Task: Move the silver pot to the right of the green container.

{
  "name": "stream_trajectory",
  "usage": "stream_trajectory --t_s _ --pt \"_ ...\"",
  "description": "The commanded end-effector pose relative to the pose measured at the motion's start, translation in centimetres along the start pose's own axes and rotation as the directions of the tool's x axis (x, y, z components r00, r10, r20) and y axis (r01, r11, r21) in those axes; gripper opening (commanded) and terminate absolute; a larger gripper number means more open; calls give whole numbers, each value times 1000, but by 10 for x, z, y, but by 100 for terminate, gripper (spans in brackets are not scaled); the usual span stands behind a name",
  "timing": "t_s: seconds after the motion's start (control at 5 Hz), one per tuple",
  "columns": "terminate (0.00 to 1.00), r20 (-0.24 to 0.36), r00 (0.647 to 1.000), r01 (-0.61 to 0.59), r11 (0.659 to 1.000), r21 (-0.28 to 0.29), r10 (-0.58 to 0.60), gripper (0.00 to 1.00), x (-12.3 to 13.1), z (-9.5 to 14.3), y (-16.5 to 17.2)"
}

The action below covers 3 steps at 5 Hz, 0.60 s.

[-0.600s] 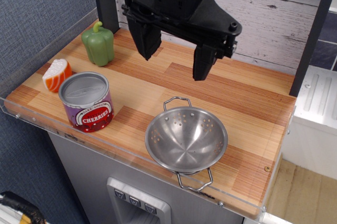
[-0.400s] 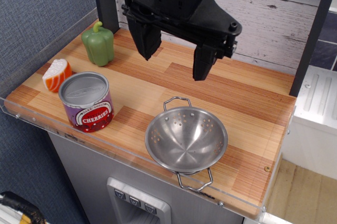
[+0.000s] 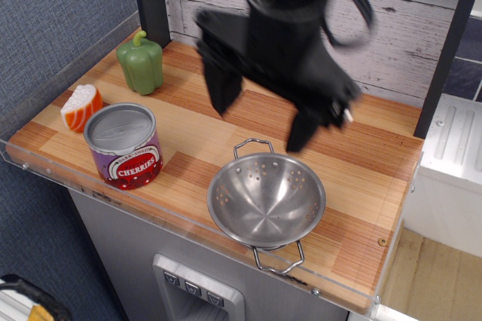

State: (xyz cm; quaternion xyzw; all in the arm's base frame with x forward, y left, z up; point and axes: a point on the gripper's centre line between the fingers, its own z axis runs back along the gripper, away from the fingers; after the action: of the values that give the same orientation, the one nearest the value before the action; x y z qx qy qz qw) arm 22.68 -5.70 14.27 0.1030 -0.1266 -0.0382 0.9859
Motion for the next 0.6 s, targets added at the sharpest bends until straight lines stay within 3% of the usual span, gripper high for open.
stream_trajectory --t_s 0.0,0.2,0.4 --pt "0 -26 994 106 994 -13 -107 100 -19 -27 -31" --pt "0 -78 984 158 987 -17 -159 100 -28 -50 -43" --pt "0 -74 983 165 985 -41 -168 100 -32 -64 -50"
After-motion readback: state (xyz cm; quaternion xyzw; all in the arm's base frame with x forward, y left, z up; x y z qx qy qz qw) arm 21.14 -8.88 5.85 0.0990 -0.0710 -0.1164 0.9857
